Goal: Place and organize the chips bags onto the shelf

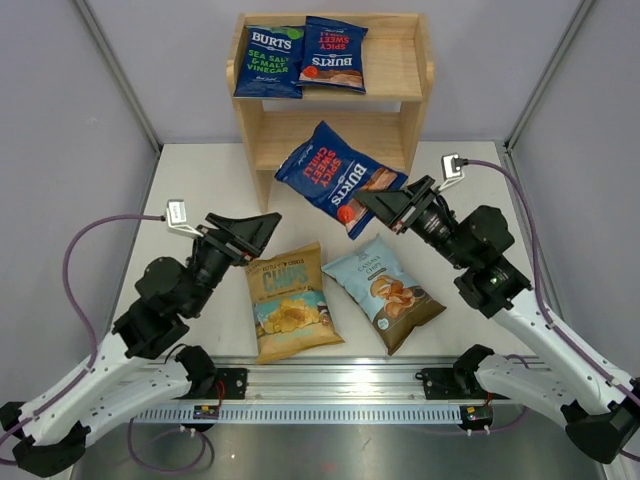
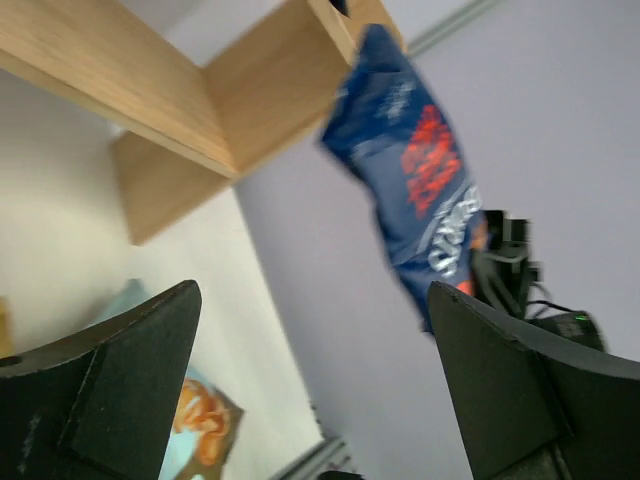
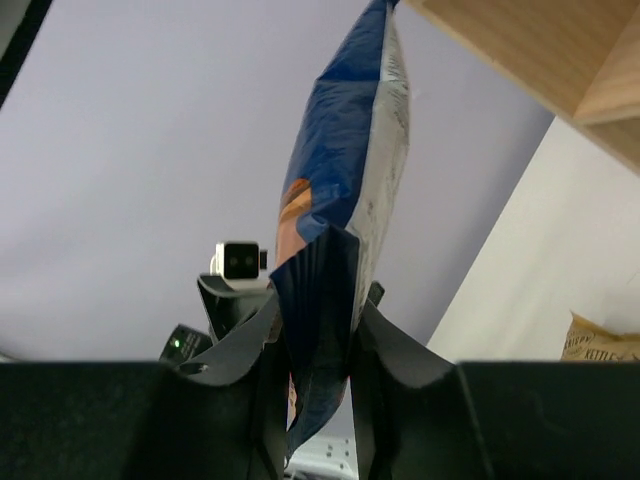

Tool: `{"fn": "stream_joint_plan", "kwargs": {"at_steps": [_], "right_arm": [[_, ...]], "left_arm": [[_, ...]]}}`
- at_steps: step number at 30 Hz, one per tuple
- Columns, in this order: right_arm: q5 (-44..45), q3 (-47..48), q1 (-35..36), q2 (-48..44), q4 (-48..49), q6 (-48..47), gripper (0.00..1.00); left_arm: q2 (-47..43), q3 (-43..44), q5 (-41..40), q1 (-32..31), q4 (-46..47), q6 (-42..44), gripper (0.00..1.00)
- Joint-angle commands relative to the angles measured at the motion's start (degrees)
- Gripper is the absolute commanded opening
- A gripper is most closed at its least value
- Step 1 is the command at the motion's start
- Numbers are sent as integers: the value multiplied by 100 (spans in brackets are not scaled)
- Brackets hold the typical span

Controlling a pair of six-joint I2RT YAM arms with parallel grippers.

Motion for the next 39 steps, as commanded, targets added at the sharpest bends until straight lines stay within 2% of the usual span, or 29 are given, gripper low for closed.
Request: {"fn": "stream_joint_plan", "kwargs": {"at_steps": [1, 4, 5, 7, 10, 14, 19, 23, 28, 39], "right_arm": [[846, 747, -110, 8, -395, 58, 15], [1093, 1204, -382, 315, -510, 374, 13], [1154, 1302, -444, 412, -415, 480, 13], [1155, 1635, -620, 753, -282, 691, 11], [1584, 2258, -664, 1307, -168, 701, 11], [2444, 2849, -700, 1959, -45, 911, 12], [3237, 3367, -708, 2740, 166, 1272, 12], [3843, 3842, -743, 3268, 220, 1211, 11], [4134, 4518, -840, 3944, -9, 1298, 11], [4530, 5126, -946, 4684, -334, 1711, 11]], "left_arm": [[-259, 625, -725, 23, -2039, 972, 99], [-155, 1362, -804, 23, -2868, 1535, 99], [-102, 1556, -822, 23, -3401, 1677, 99], [188, 2186, -787, 23, -4236, 2107, 99], [617, 2821, -621, 23, -4995, 2634, 99], [909, 3026, -690, 23, -5962, 3067, 99], [602, 2622, -663, 23, -5929, 3533, 99], [181, 2244, -1023, 23, -5762, 3604, 99], [-189, 1708, -1173, 23, -5332, 3700, 99], [-848, 723, -831, 23, -4698, 3551, 99]]}}
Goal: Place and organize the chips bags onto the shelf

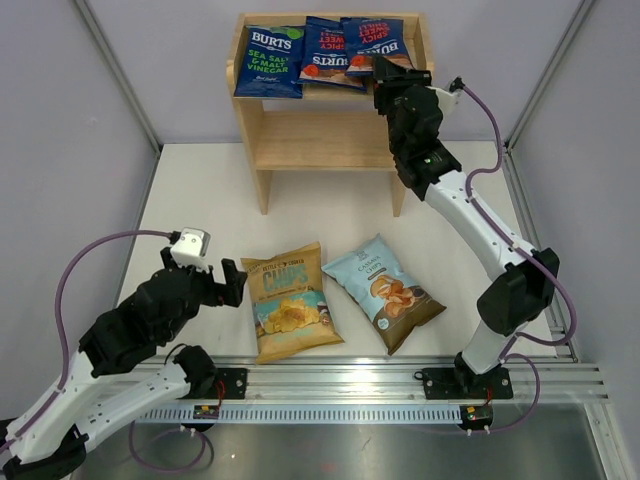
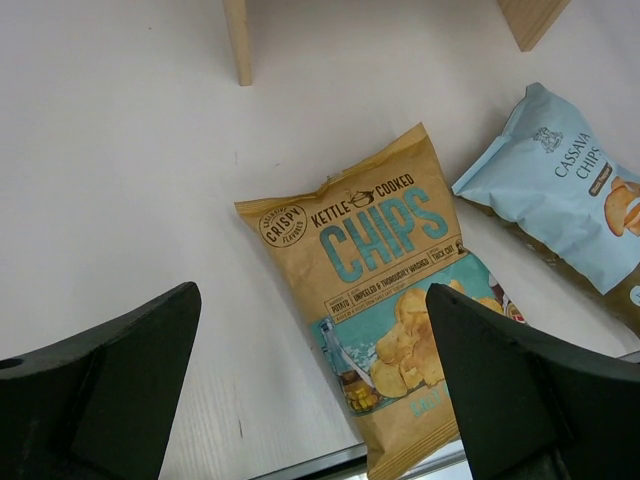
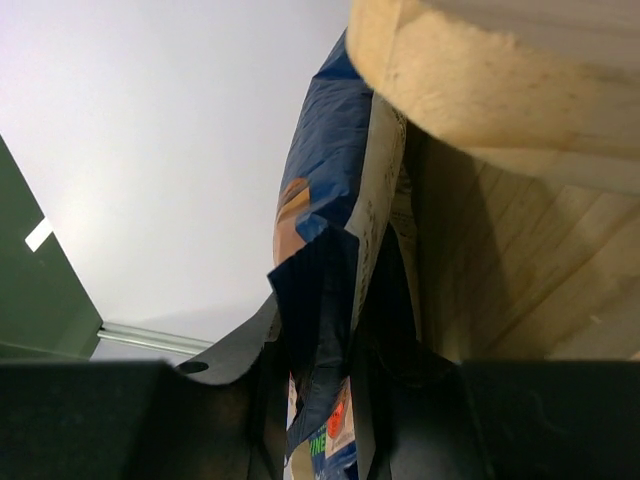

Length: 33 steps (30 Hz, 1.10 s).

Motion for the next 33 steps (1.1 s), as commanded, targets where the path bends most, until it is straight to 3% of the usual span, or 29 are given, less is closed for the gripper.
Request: {"fn": "stream_joint_plan", "kwargs": {"at_steps": [1, 9, 23, 33], "right_arm": [[475, 451, -45, 168, -20, 265, 11], [897, 522, -63, 275, -81, 344, 10], [766, 452, -212, 187, -565, 467, 12], [678, 618, -221, 231, -845, 484, 24]], "left_arm": [[-121, -151, 164, 17, 462, -36, 99], [-173, -195, 287, 17, 506, -18, 99], [-323, -213, 252, 17, 488, -62, 99], [-314, -213, 199, 17, 471, -80, 99]]}}
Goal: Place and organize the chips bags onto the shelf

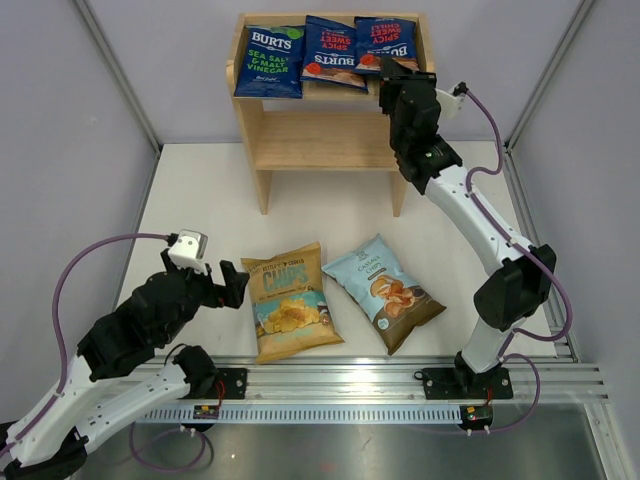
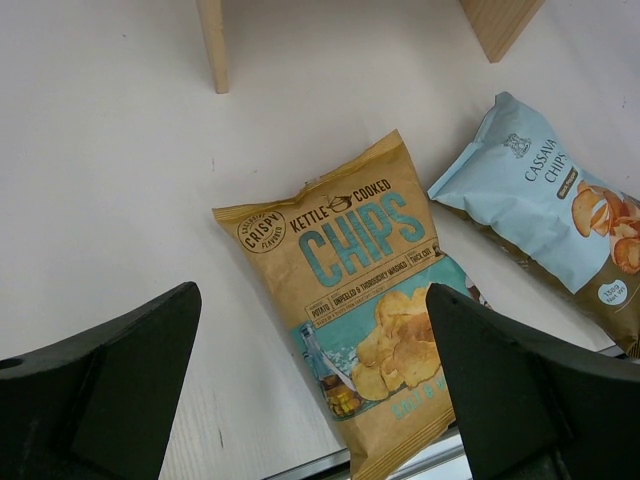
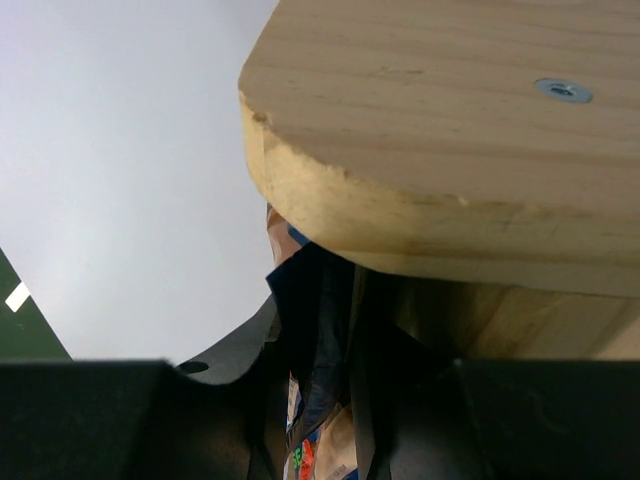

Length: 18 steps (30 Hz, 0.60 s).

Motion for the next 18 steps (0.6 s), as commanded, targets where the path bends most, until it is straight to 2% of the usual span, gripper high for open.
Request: {"fn": "stream_joint_plan", "kwargs": {"at_steps": [1, 6, 9, 18], "right_arm": [[221, 306, -90, -25, -404, -27, 30], [-156, 587, -142, -51, -984, -106, 45], [-192, 903, -143, -25, -1676, -176, 55], [-455, 1299, -213, 10, -2540, -431, 66]], "left_arm": [[-50, -10, -13, 17, 244, -19, 99], [-58, -10, -13, 17, 244, -18, 99], [-67, -1, -56, 17, 226, -45, 99], [-111, 25, -188, 17, 182, -80, 99]]}}
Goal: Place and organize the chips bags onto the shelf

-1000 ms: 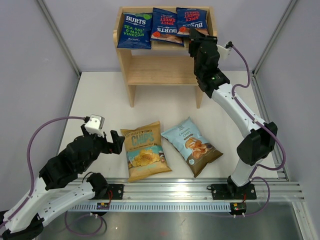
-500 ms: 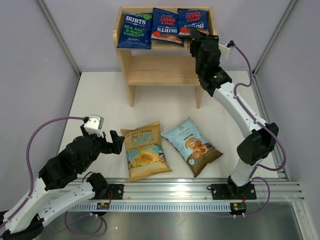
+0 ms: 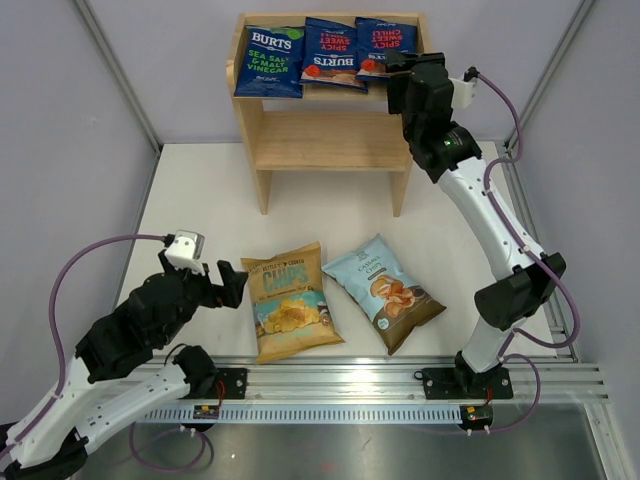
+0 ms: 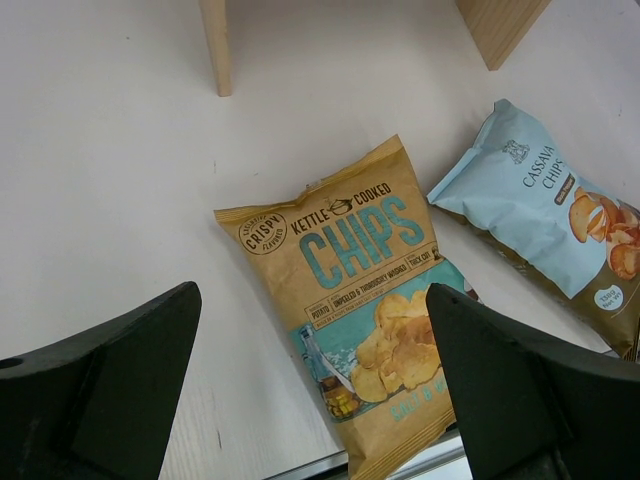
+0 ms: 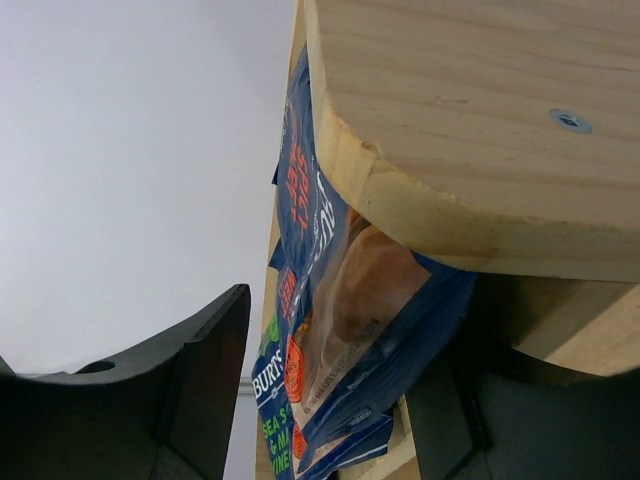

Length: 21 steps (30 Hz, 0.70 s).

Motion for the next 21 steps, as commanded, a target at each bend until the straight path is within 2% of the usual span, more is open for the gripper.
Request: {"fn": "stream_joint_plan", "kwargs": {"at_steps": [1, 6, 13, 21], "right_arm": [[-80, 204, -95, -5, -569, -224, 67], [-360, 47, -148, -172, -640, -276, 71], [-537, -358, -165, -506, -613, -303, 86], [-765, -455, -209, -594, -570, -347, 84]], "left_arm": [[-54, 34, -160, 17, 169, -32, 99], [-37, 25, -213, 17, 160, -50, 99], [113, 69, -362, 17, 90, -102, 99], [130, 96, -485, 17, 28, -173, 99]]}}
